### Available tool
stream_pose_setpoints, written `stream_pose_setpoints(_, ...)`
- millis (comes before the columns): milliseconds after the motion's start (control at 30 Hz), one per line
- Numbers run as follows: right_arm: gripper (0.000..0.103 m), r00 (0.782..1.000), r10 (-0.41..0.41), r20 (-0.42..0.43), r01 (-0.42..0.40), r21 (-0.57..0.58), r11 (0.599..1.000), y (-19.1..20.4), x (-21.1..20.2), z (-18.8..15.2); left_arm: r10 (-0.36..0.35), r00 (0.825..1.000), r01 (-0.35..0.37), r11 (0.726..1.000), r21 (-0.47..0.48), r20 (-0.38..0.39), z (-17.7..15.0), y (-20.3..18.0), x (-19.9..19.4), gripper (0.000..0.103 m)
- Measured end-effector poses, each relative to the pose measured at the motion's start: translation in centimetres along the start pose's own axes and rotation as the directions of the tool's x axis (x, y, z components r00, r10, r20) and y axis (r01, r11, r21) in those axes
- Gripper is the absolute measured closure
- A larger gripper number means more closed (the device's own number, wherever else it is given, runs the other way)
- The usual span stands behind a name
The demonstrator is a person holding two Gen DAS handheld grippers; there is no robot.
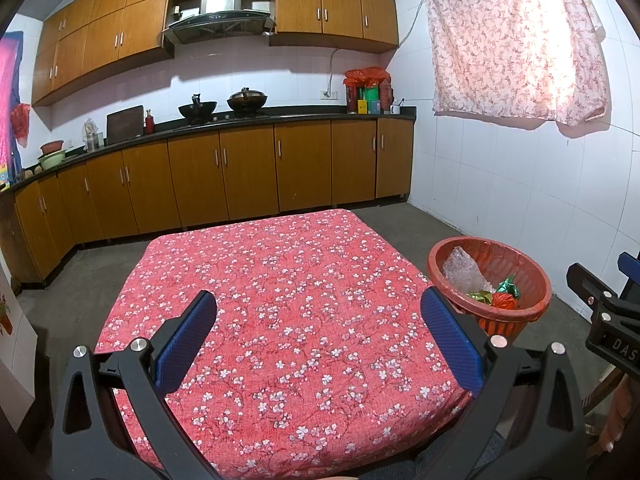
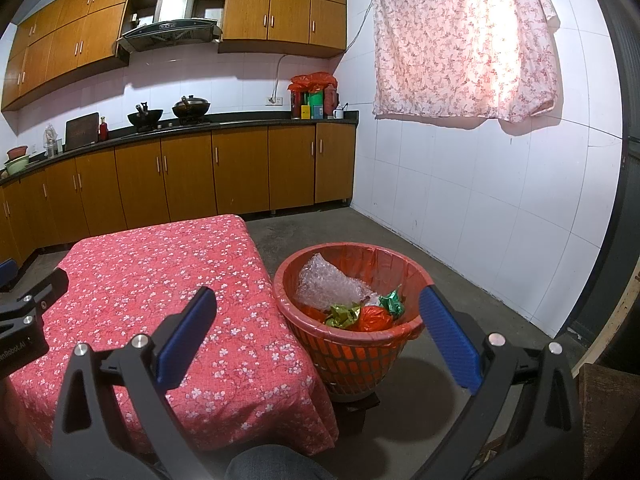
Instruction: Collect trash
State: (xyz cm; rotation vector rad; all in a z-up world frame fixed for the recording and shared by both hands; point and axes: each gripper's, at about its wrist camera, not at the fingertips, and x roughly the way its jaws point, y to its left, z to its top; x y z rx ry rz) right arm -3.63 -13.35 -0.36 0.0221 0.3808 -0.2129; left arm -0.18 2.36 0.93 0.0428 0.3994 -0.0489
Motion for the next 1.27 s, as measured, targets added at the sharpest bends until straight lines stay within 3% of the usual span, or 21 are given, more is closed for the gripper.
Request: stream_pose_setpoints(1267, 0.004, 1.0, 0.001, -0.003, -0.001, 0.002, 1.0, -0.14, 0.09, 0.02, 0.0, 1.0, 0.0, 1.0, -0.012, -0.023, -0.55, 0.43, 0.2, 0.002)
